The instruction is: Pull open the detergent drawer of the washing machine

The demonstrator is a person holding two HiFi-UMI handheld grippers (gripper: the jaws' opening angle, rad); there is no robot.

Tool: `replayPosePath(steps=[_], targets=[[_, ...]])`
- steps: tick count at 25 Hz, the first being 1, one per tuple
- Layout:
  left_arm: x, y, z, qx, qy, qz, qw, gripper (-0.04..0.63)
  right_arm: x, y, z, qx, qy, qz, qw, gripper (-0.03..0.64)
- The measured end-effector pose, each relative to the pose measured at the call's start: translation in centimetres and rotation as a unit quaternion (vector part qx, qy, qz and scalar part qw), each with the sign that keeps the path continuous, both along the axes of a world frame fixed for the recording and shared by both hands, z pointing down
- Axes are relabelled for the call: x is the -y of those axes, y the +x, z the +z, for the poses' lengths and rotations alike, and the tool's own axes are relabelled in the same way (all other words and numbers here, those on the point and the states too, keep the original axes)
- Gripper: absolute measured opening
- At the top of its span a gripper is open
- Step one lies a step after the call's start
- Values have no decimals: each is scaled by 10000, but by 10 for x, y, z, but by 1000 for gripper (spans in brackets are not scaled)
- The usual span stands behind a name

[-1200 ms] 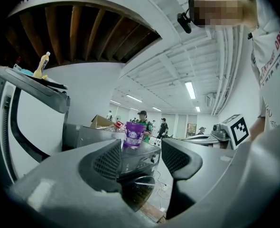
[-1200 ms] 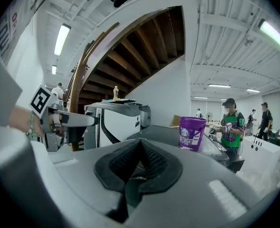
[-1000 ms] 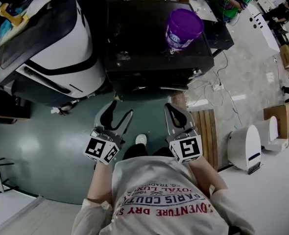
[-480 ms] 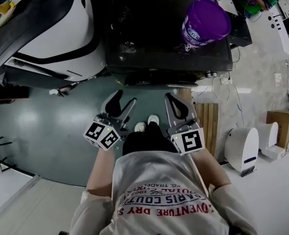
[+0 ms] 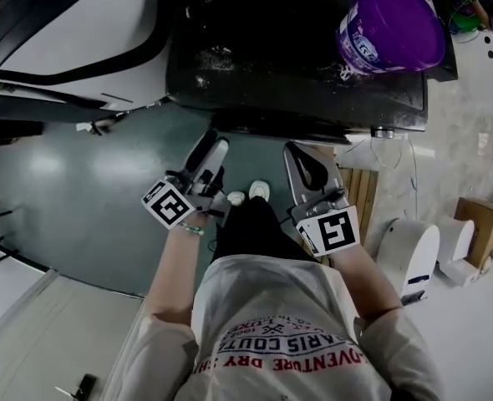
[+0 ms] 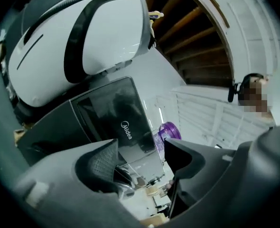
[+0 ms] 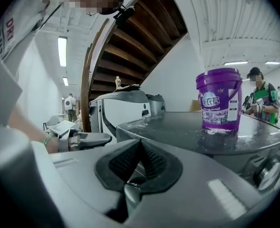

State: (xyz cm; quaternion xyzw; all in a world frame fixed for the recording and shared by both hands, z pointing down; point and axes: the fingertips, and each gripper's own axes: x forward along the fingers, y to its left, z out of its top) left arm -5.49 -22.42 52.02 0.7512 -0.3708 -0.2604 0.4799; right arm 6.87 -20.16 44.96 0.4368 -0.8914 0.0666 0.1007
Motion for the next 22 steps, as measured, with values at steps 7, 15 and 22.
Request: replayPosePath(steps=[7, 15, 22], targets=[[30, 14, 17, -1213, 41, -164, 9925, 373, 13, -6, 30, 42, -174, -113, 9998, 0], [53, 14, 31, -1269, 281, -302, 9911, 394, 25, -14, 37, 74, -159, -261, 9995, 0], [63, 20, 20, -1467, 632, -274, 9868, 391, 25, -3, 52, -7, -279, -229, 9993, 0]])
